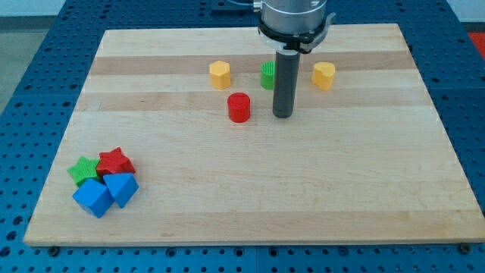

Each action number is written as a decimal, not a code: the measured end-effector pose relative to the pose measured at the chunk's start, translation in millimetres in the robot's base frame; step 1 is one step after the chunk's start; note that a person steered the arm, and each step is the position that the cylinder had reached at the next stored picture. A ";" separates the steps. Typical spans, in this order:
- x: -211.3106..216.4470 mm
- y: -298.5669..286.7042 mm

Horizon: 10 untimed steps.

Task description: Push the red circle slightly left and down

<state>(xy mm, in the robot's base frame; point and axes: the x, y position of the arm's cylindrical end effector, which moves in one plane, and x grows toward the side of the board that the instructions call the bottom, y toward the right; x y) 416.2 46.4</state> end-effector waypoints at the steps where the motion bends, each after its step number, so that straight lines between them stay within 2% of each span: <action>1: -0.1 -5.7; 4: -1.5 -71.8; 5: -1.5 -71.3; 6: -34.9 -50.9; 10: -35.1 -90.1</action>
<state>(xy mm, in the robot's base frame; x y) 381.1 -43.7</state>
